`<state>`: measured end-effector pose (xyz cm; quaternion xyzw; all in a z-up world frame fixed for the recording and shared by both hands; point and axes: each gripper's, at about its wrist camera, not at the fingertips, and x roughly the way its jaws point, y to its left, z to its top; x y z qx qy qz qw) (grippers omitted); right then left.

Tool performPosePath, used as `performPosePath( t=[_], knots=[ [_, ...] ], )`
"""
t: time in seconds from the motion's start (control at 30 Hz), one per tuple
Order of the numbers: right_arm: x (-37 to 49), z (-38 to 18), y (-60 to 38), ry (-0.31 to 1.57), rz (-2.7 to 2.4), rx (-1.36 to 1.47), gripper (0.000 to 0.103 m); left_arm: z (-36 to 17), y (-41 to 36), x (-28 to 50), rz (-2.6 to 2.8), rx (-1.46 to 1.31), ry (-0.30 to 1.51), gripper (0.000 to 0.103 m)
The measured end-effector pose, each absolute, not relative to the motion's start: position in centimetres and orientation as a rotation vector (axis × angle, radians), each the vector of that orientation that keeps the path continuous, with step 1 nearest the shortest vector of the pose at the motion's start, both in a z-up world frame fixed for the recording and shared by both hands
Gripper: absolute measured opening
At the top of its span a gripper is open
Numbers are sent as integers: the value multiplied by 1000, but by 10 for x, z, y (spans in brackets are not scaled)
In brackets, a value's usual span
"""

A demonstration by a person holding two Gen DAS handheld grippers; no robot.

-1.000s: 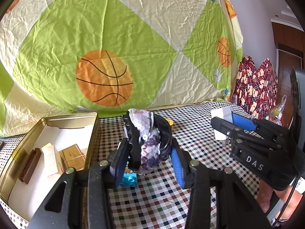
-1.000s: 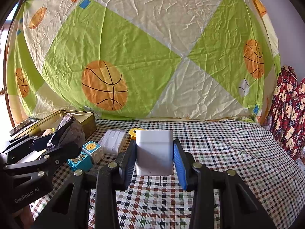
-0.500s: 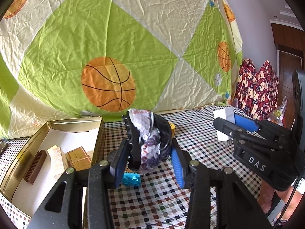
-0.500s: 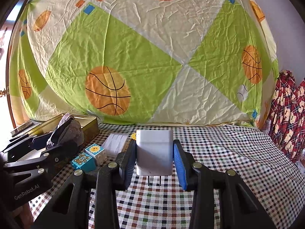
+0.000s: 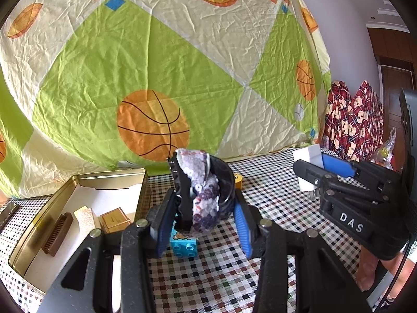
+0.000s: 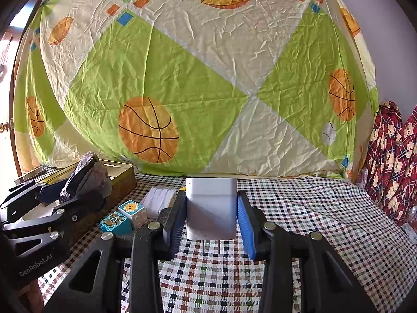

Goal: Organize rigid objects
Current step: 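Carry the foil-wrapped item toward the tin while the right gripper carries the charger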

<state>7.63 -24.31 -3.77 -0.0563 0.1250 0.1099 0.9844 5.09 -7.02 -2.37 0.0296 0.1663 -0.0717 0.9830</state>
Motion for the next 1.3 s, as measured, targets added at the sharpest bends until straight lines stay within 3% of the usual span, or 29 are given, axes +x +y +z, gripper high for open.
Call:
performPosePath(
  t=[0.5,1.3],
  knots=[
    [71,-36,-236,230,243,-135,40,-16,-70,42,-116,103,264,42],
    [90,-18,-179,284,403,-96,40,10,-22,54,-39,36,303,42]
  ],
)
